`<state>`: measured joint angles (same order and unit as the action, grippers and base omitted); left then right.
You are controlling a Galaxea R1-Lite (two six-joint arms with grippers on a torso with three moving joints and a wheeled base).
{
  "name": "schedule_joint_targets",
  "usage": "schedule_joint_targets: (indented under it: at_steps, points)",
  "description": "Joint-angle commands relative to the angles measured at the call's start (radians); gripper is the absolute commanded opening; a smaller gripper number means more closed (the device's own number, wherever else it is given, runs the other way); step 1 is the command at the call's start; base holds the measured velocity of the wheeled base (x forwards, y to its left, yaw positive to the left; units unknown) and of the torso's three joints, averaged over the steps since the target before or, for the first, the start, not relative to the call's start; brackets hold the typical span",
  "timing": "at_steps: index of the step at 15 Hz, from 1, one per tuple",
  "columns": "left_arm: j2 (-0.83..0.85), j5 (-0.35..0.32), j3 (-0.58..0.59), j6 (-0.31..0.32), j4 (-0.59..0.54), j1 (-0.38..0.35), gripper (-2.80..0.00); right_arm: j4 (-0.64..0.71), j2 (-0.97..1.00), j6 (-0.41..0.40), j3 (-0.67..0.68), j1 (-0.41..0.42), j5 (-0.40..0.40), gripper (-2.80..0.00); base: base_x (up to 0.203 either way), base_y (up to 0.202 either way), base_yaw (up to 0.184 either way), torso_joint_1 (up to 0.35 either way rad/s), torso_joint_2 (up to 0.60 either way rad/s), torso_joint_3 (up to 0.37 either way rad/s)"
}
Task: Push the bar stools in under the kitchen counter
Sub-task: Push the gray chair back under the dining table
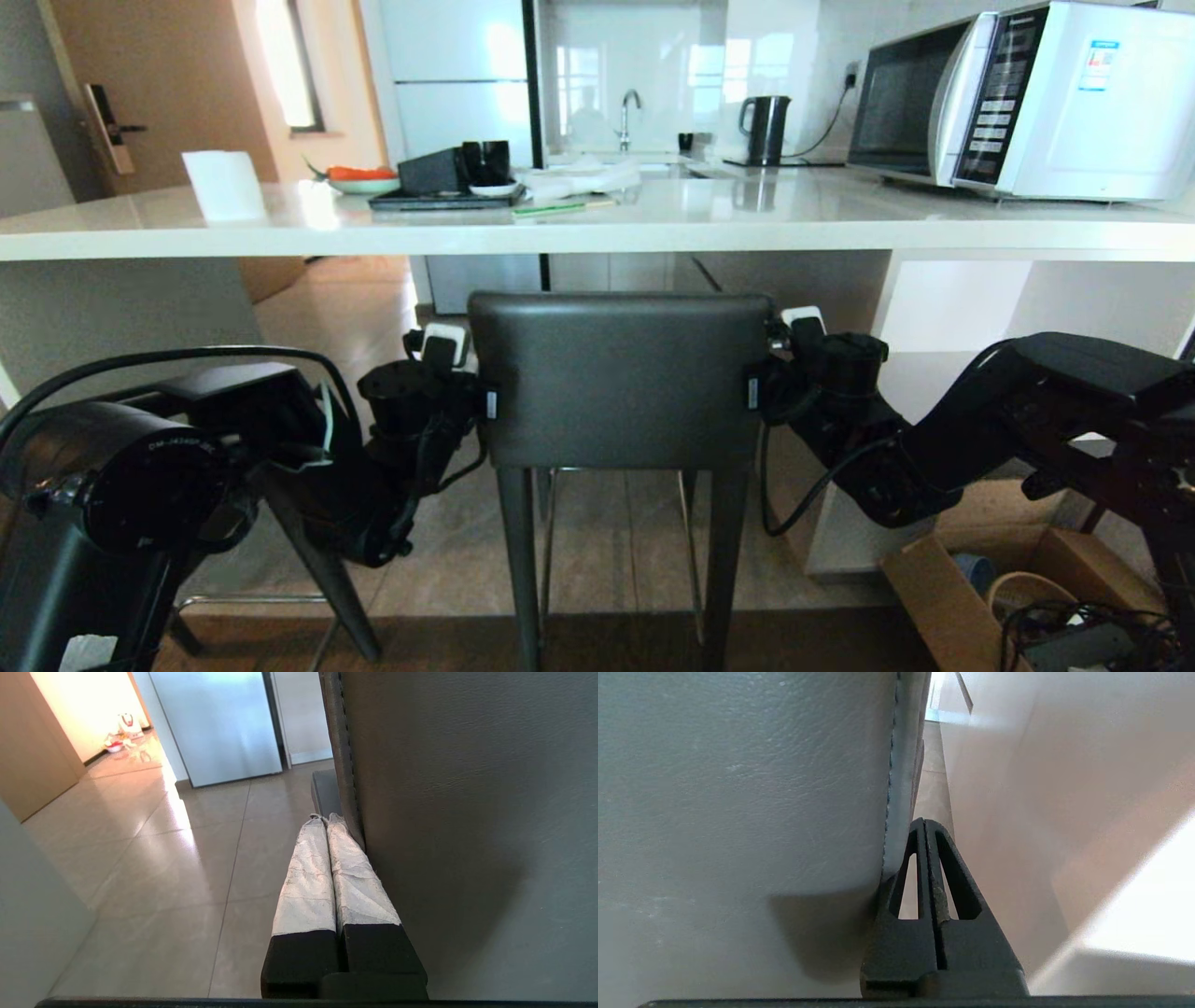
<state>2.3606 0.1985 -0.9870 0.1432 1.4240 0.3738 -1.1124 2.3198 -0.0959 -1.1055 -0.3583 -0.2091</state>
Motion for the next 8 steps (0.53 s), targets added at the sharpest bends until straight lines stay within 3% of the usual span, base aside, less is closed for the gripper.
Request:
schedule_joint_targets:
  at_steps: [1, 8]
  points:
    - [-0.001, 0.001, 0.001, 0.001, 0.009, 0.0, -2.8, -0.009, 0.0, -0.001, 0.0, -0.001, -0.003, -2.8, 0.193, 0.0, -0.001, 0.005, 0.01, 0.002]
    - [-0.009, 0.002, 0.009, 0.001, 0.013, 0.002, -2.8, -0.01, -0.003, -0.001, 0.005, -0.001, -0.021, -2.8, 0.189, 0.0, 0.001, 0.004, 0.0, 0.004]
